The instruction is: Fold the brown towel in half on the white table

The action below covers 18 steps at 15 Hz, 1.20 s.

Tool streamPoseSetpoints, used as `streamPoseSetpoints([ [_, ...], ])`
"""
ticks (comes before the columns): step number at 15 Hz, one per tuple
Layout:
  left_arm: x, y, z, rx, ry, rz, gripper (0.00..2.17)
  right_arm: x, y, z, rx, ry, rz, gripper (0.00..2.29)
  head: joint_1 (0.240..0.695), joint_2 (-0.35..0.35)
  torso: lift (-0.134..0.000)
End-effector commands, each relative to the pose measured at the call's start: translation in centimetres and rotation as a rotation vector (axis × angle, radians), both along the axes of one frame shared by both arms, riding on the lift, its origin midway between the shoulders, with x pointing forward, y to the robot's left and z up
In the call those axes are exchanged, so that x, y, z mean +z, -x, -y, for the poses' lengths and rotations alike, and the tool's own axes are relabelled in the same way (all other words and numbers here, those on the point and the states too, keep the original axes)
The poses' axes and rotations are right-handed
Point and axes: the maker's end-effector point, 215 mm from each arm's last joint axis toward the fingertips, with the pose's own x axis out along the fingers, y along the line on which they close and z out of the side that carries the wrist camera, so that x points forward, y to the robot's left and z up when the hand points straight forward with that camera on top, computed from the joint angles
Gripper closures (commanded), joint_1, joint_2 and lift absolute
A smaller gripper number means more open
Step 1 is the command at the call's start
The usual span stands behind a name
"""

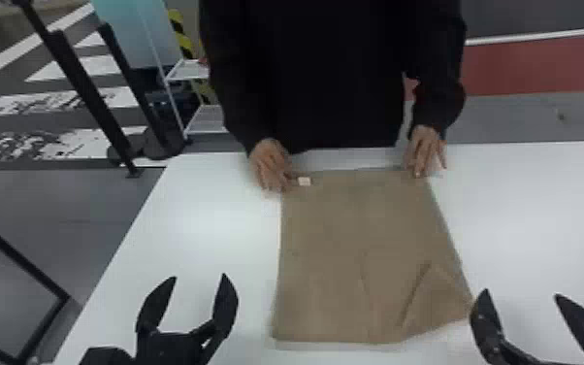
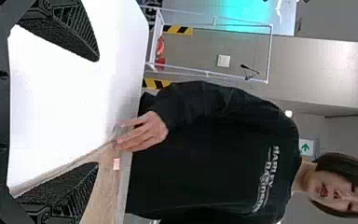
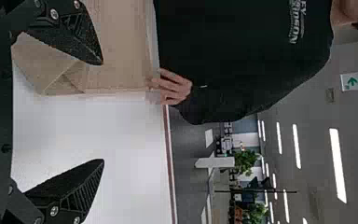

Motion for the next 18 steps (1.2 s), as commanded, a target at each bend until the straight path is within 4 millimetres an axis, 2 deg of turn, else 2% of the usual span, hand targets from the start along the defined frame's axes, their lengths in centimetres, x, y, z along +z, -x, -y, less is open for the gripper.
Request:
streamPoseSetpoints([
  [1, -0.12, 0.05, 0.05, 0.0, 0.0, -0.004, 0.08, -0.05, 0.08, 0.02, 0.001, 0.001, -0.001, 0.15, 0.695, 0.253, -0.126],
  [18, -0.72, -0.2, 0.34, -0.006, 0.004, -0.013, 0.08, -0.81, 0.04, 0.3, -0.004, 0.006, -0.011, 0.15, 0.695, 0.242, -0.126],
])
